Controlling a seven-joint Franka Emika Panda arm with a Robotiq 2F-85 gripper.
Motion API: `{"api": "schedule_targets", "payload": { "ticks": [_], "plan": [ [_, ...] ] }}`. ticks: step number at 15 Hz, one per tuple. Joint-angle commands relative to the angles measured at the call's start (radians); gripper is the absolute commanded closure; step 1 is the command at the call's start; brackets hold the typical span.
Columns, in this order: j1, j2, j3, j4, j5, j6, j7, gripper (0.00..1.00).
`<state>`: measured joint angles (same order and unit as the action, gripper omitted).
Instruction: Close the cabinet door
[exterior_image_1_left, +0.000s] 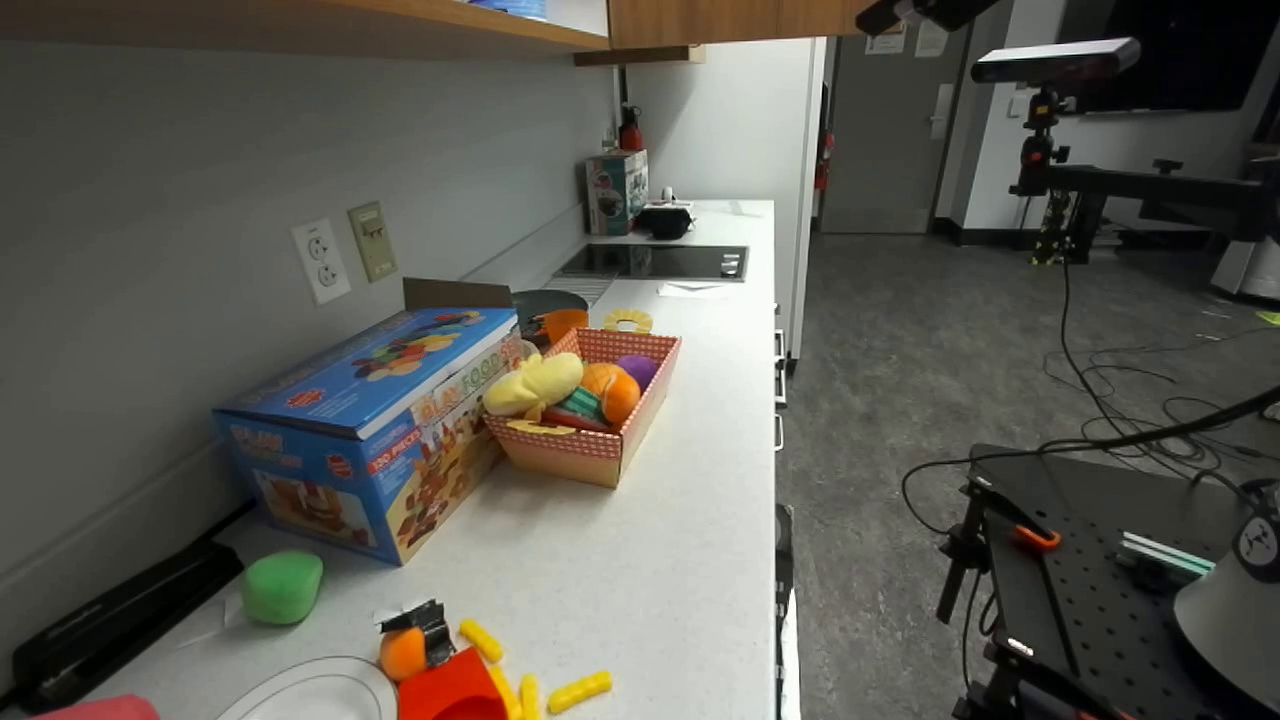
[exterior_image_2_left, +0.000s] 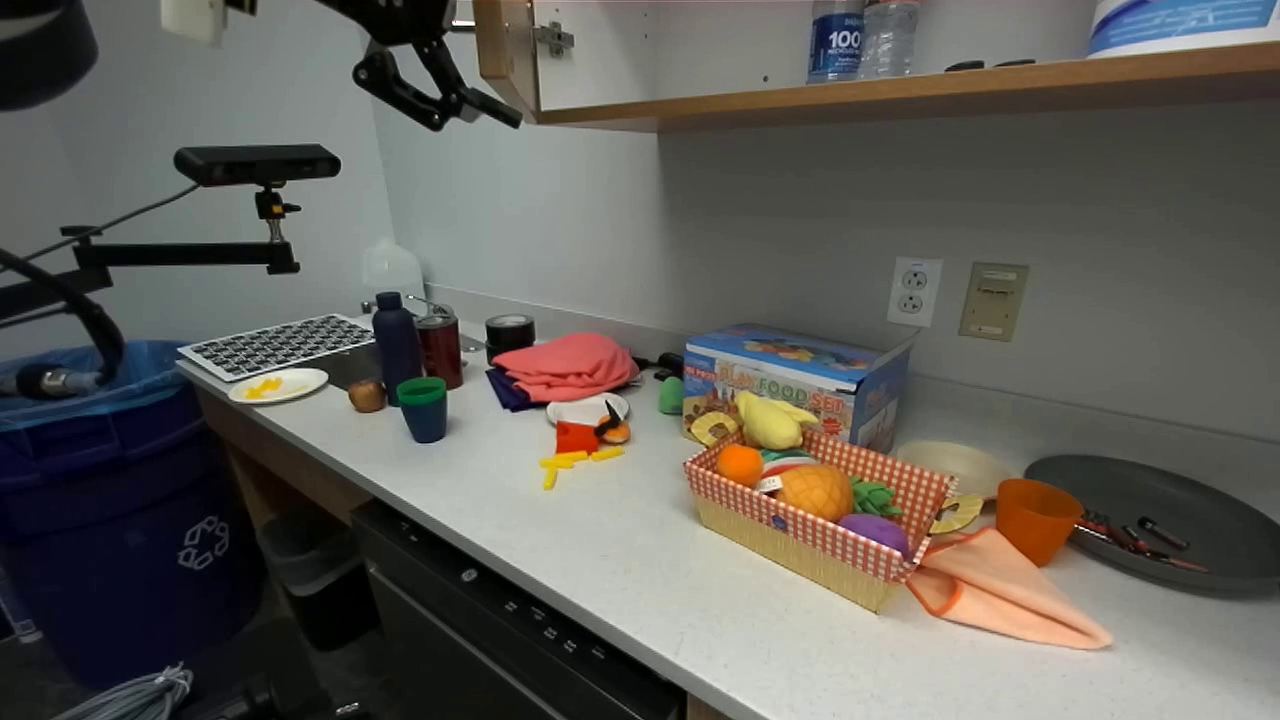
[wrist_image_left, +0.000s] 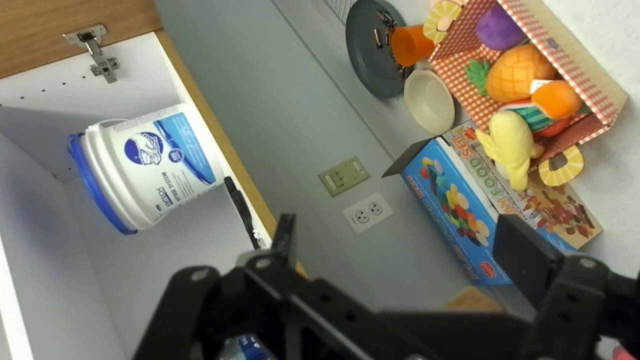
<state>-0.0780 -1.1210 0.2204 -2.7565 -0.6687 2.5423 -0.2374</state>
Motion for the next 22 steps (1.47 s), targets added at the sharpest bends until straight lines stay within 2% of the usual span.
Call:
{"api": "schedule_targets", "payload": {
  "ticks": [1, 4, 6, 9, 16, 22],
  "plan": [
    [0.056, -0.019, -0.061, 0.005, -0.03, -0.074, -0.082, 0.0],
    [0.108, -0.039, -0.106, 0.006, -0.014, -0.173, -0.165, 0.0],
    [0.169, -0.069, -0.145, 0.008, 0.023, -0.256, -0.216, 0.0],
    [0.219, -0.126, -0.162, 0.047, 0.055, -0.31, -0.197, 0.0],
    [0.277, -0.167, -0.142, 0.209, 0.176, -0.263, -0.12, 0.0],
    [0.353, -0.15, -0.142, 0.264, 0.325, -0.163, -0.11, 0.0]
  ]
}}
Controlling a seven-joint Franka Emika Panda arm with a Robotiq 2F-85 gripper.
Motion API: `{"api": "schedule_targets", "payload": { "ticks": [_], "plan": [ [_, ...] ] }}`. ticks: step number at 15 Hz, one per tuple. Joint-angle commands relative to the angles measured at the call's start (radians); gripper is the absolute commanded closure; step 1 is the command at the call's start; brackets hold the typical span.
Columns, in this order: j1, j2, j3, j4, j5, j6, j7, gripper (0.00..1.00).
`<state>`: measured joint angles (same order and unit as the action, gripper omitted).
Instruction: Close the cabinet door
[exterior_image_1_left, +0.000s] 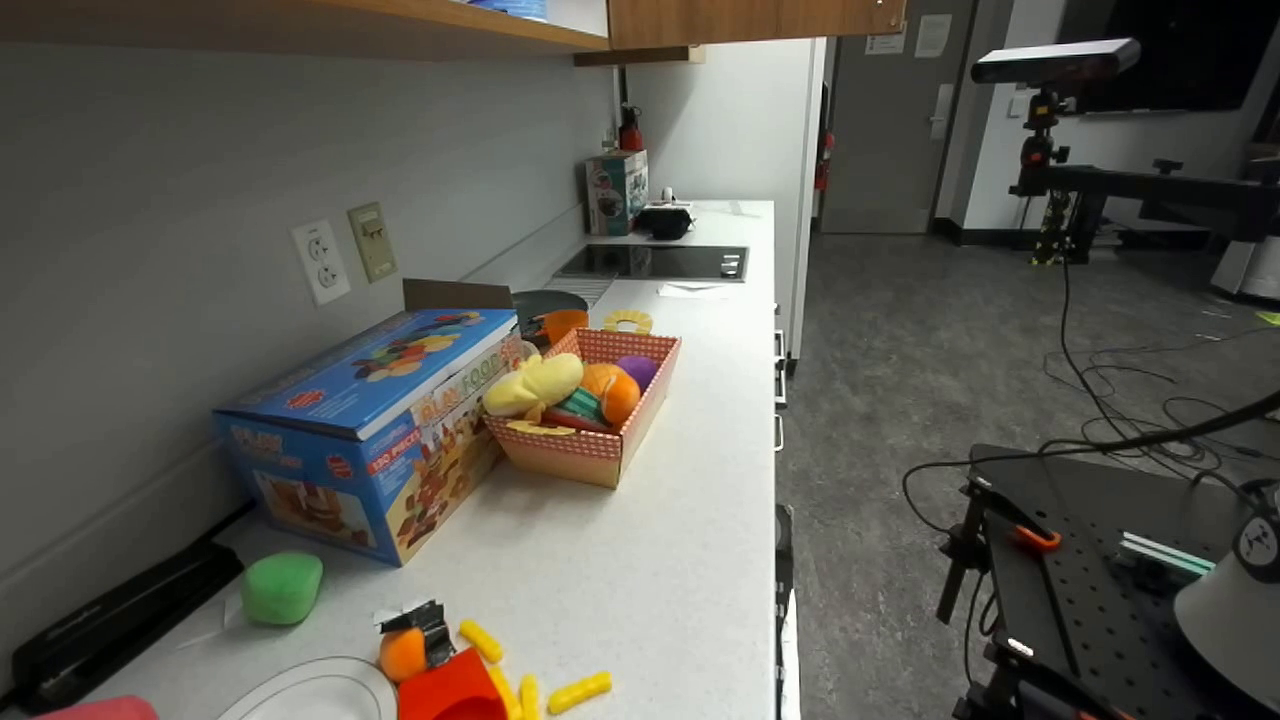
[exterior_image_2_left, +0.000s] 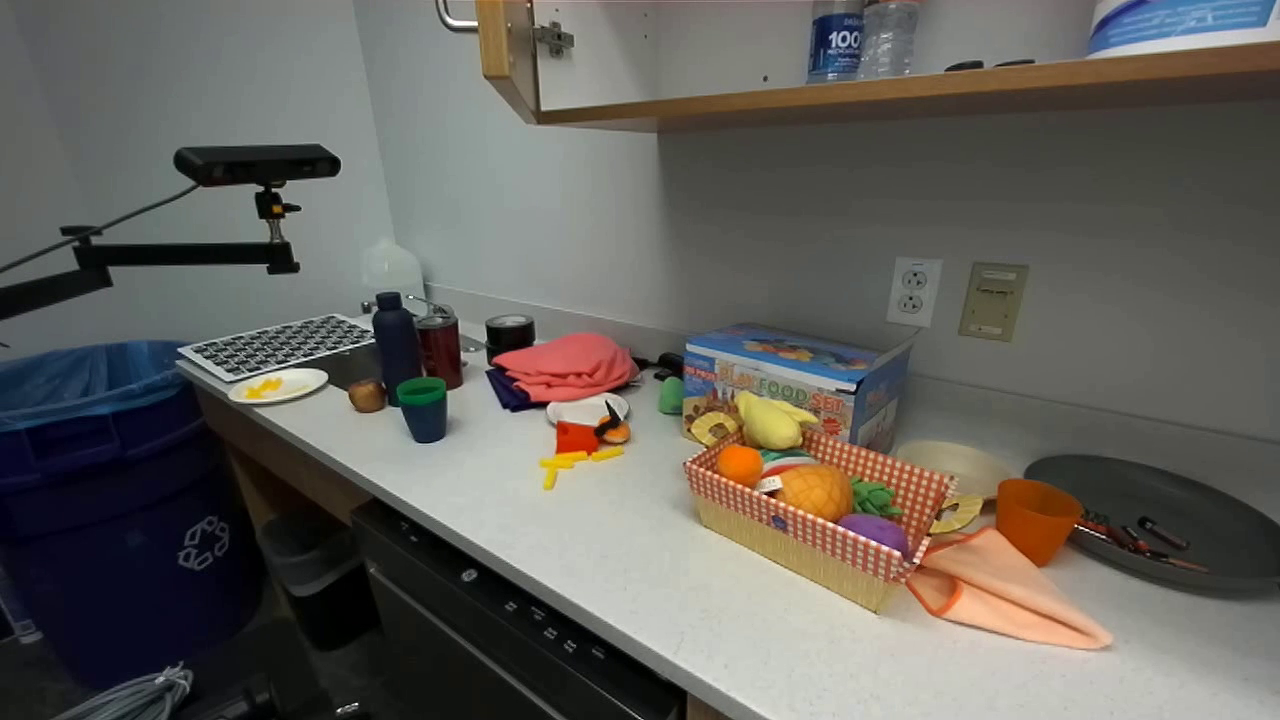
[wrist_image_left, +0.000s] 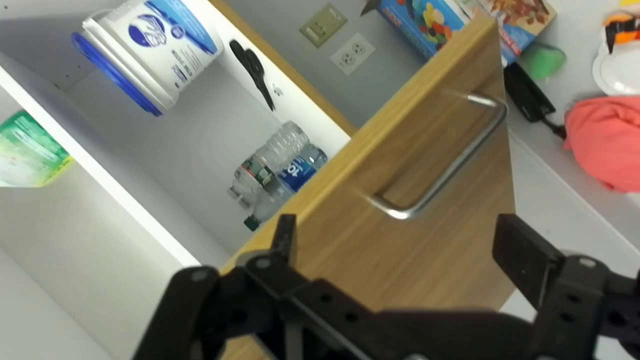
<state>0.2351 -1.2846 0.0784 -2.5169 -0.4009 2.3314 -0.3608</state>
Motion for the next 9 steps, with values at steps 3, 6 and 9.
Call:
{"api": "schedule_targets", "payload": {
  "ticks": [3, 6, 9],
  "plan": [
    [0.077, 0.029, -0.008, 0.032, 0.102, 0.121, 0.0, 0.0],
    [0.089, 0.047, -0.013, 0.027, 0.133, 0.194, 0.004, 0.0],
    [0.059, 0.064, -0.013, 0.012, 0.132, 0.243, 0.013, 0.0]
  ]
}}
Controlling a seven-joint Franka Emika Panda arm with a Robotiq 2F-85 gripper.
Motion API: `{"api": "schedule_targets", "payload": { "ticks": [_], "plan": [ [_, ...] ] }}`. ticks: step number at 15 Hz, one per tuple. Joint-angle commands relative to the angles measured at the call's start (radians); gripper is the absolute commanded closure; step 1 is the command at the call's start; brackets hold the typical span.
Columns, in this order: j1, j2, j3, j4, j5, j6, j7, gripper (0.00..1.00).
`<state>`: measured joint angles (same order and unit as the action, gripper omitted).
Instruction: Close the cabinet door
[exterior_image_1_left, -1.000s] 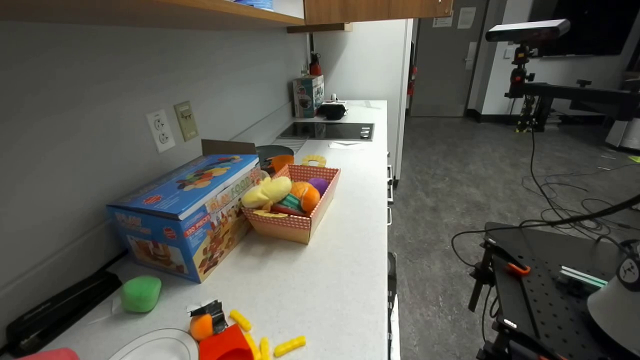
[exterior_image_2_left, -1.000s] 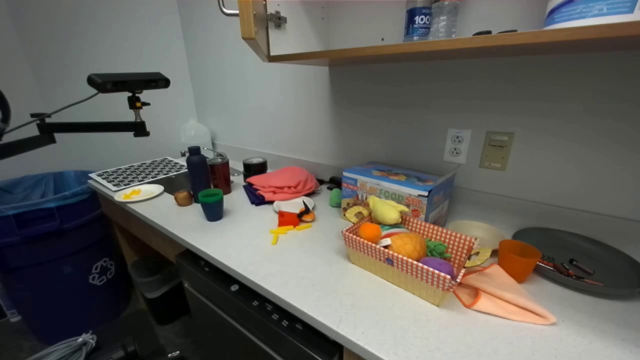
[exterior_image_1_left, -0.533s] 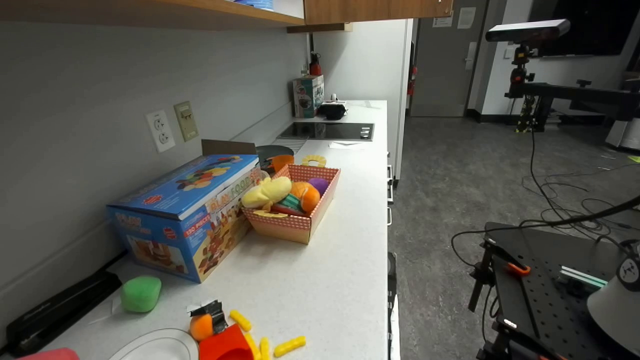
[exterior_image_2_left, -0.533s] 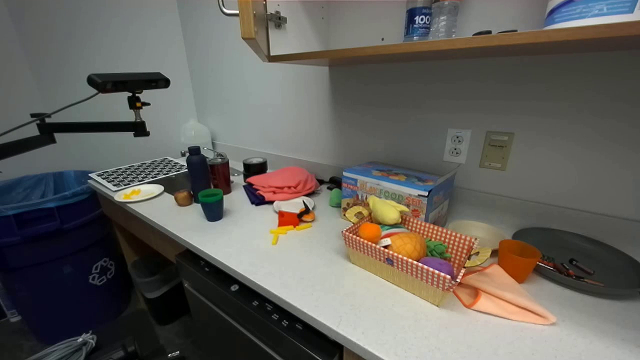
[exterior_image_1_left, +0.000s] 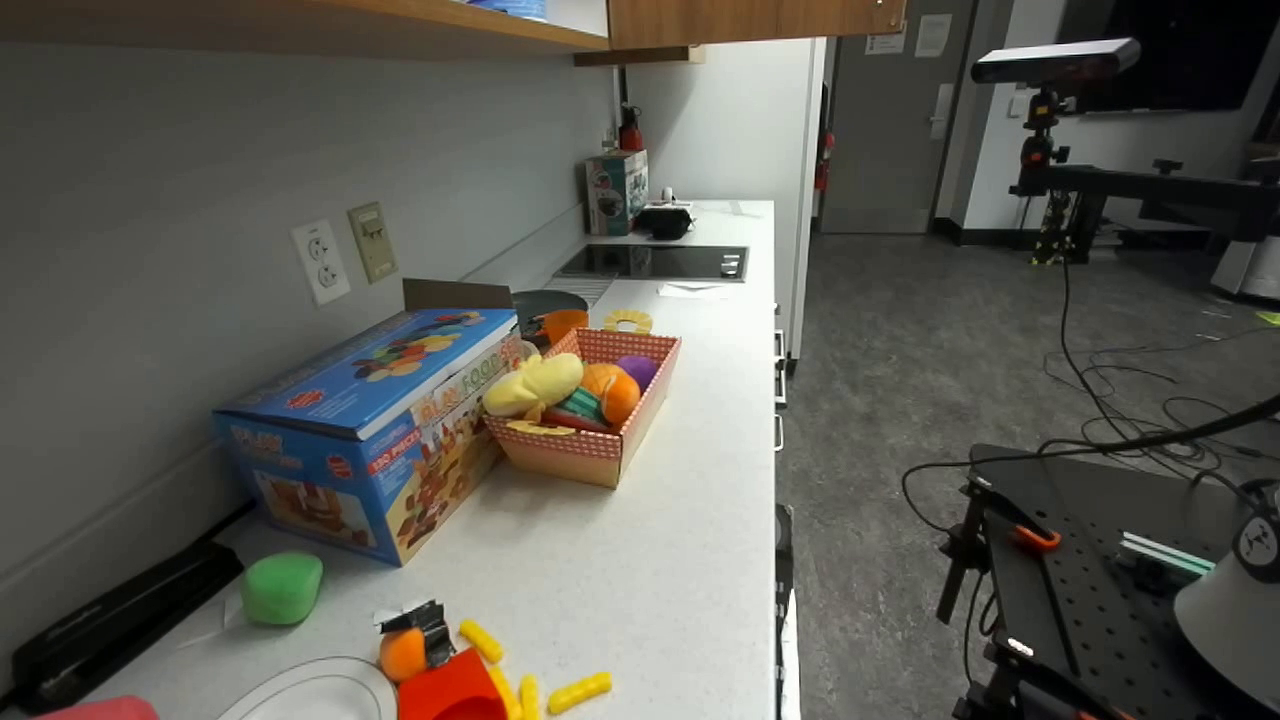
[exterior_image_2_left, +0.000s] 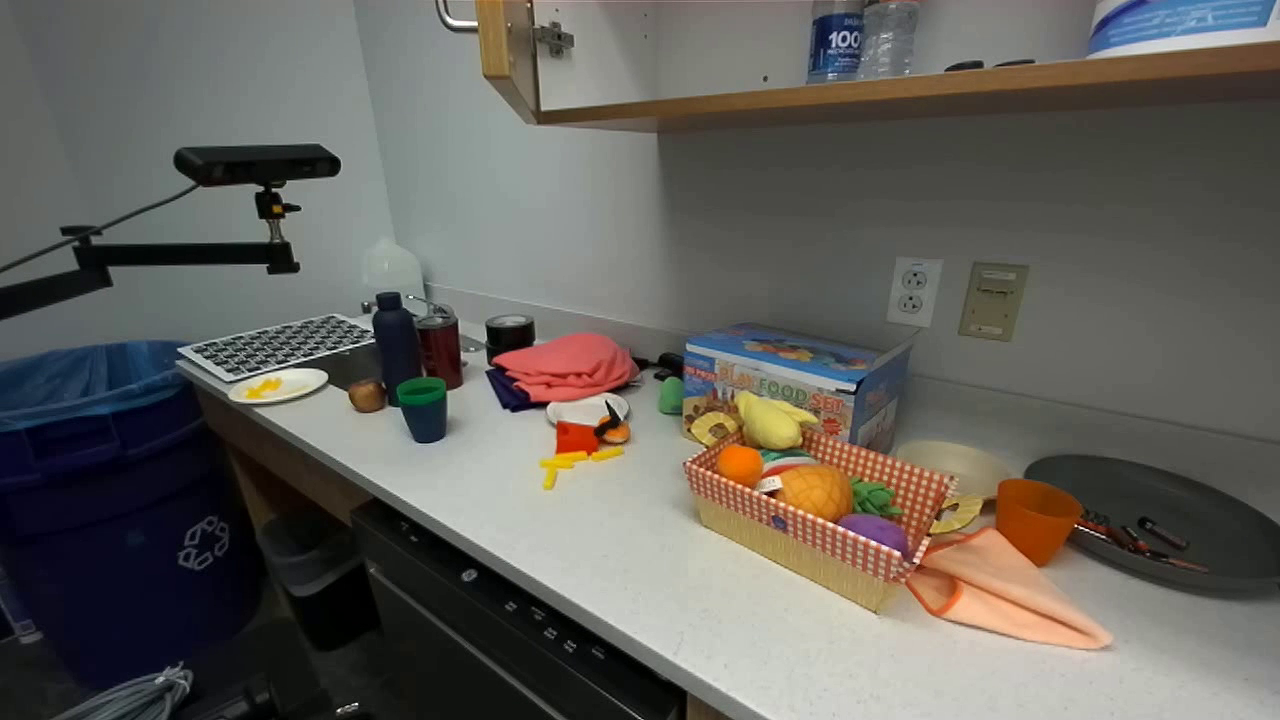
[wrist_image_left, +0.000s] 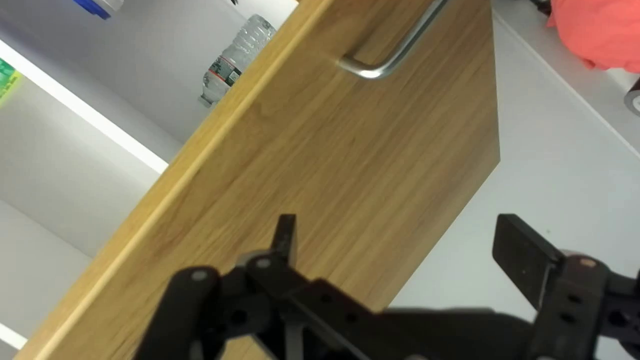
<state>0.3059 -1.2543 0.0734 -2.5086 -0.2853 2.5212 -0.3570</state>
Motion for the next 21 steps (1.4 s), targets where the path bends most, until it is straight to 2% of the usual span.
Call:
{"api": "schedule_targets", "payload": {
  "ticks": [1, 7, 11, 12, 13, 21],
  "plan": [
    [-0.021, 0.037, -0.007, 0.001, 0.012, 0.063, 0.012, 0.0],
    [-0.083, 0.045, 0.015, 0.0, -0.007, 0.08, 0.03, 0.0],
    [-0.109, 0.043, 0.028, 0.008, 0.001, 0.045, 0.043, 0.0],
    [-0.112, 0.043, 0.033, 0.015, 0.011, 0.018, 0.055, 0.0],
    [-0.088, 0.039, 0.016, -0.003, 0.003, 0.045, 0.026, 0.0],
    [-0.089, 0.039, 0.017, -0.005, 0.003, 0.044, 0.028, 0.0]
  ]
}}
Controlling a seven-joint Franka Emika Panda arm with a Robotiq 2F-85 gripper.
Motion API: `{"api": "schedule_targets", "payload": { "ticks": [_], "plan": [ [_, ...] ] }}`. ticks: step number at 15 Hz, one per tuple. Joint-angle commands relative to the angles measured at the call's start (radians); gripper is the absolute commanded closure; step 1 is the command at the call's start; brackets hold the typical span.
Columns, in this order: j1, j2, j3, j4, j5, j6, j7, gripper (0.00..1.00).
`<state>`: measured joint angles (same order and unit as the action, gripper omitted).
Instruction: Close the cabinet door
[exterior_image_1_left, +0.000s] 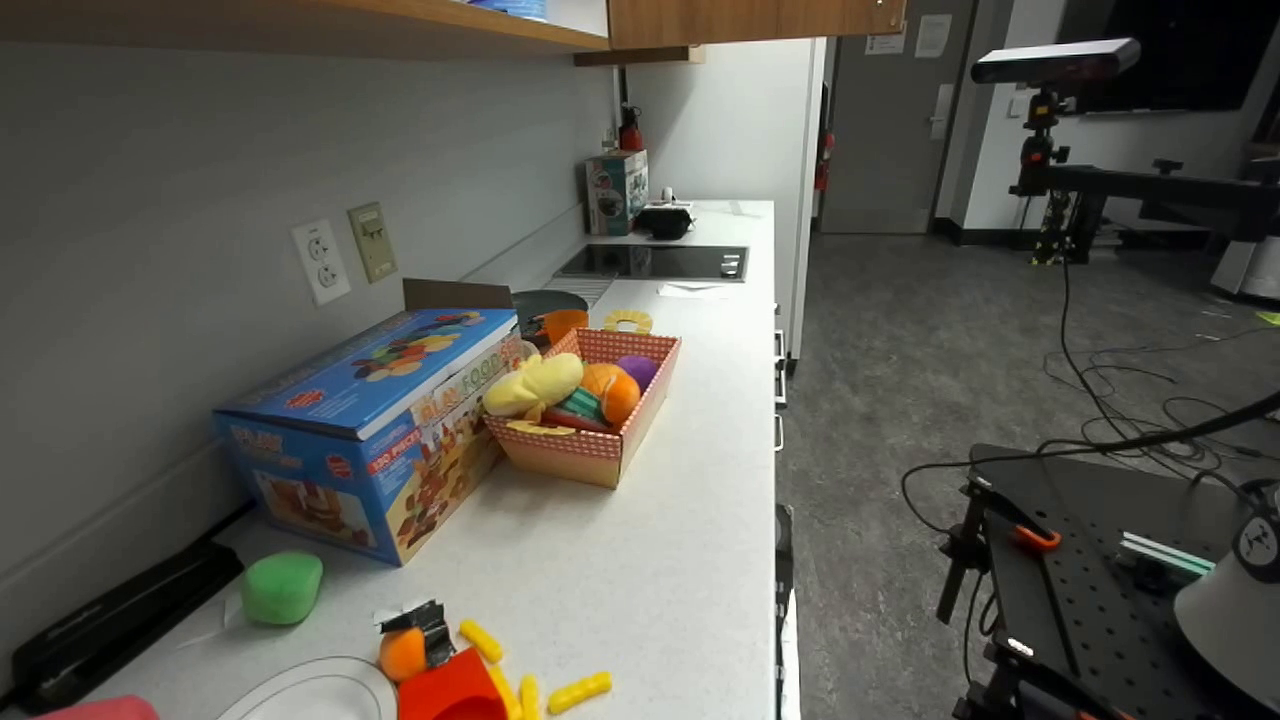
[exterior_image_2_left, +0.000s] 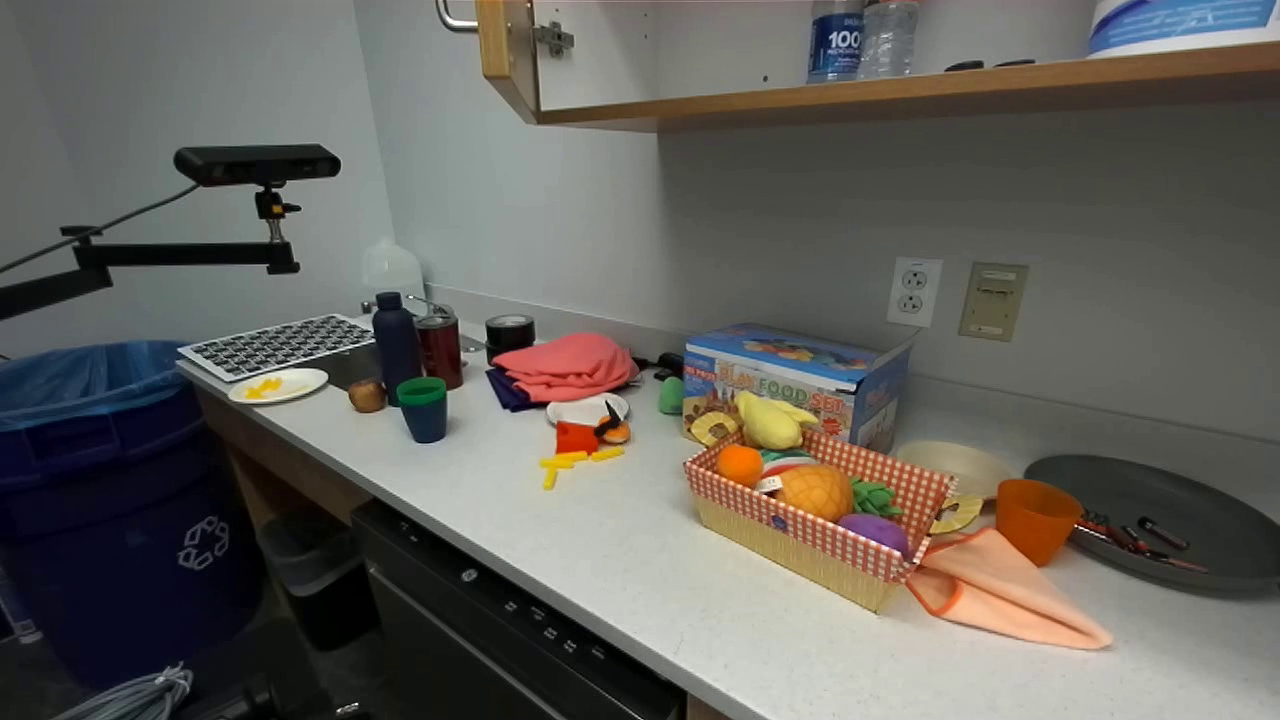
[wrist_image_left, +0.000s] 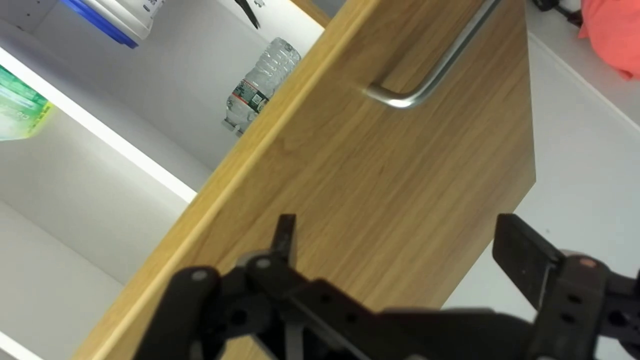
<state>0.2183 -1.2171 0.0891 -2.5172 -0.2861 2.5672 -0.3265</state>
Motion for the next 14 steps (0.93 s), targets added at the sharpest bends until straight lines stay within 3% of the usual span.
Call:
{"api": "schedule_targets", "payload": {
  "ticks": [1, 6, 11, 13, 14],
  "plan": [
    [-0.002, 0.002, 0.001, 0.003, 0.003, -0.002, -0.002, 0.0],
    [0.055, 0.003, -0.018, 0.001, 0.011, -0.012, -0.049, 0.0],
    [0.015, -0.001, 0.001, 0.006, -0.001, -0.05, -0.029, 0.0],
    [0.036, -0.001, 0.002, 0.02, 0.033, -0.122, -0.01, 0.0],
    [0.026, 0.001, -0.001, 0.001, 0.008, -0.064, -0.018, 0.0]
  ]
}}
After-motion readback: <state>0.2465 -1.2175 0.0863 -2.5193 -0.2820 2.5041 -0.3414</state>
